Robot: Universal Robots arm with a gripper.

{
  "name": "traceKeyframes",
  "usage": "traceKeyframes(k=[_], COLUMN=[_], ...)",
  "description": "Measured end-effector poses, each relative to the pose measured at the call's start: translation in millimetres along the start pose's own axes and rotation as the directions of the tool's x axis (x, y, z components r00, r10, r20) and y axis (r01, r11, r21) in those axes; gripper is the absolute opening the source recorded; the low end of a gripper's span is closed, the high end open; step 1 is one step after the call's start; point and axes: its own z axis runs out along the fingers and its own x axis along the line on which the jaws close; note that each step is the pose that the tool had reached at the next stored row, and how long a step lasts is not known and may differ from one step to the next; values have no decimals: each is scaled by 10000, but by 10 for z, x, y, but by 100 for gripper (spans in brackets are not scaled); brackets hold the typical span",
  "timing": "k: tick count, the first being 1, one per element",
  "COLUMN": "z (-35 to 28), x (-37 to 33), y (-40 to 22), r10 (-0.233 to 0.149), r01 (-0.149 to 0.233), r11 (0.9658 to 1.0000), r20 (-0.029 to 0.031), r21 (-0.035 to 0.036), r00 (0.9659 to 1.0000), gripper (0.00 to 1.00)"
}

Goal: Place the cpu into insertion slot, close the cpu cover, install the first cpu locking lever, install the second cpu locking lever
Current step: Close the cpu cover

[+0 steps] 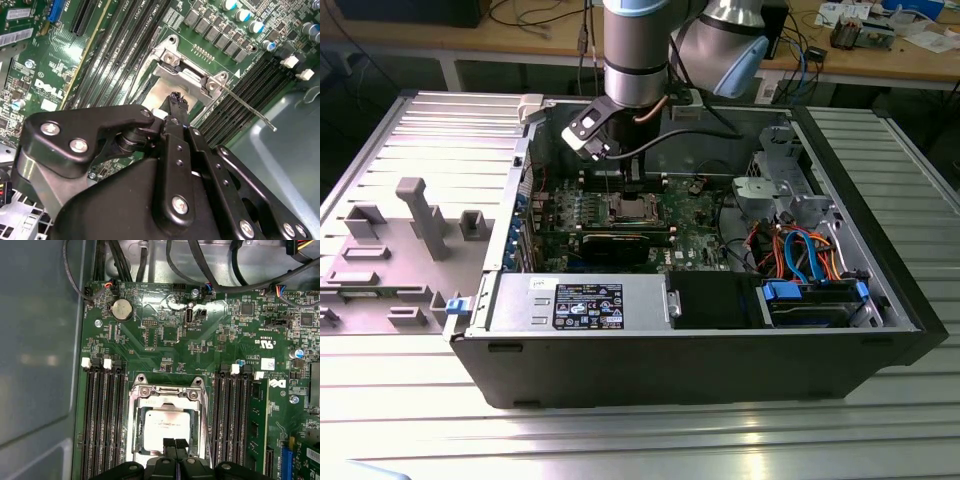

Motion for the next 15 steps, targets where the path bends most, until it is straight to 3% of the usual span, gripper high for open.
traceKeyframes(k=[4,15], z=[86,96], x=[6,6], y=[-117,-129], r10=[-28,-30], r01=[28,30], r11=[10000,10000], r20=[-10,-9], r21=[0,0], r00=[10000,10000], gripper=[11,11])
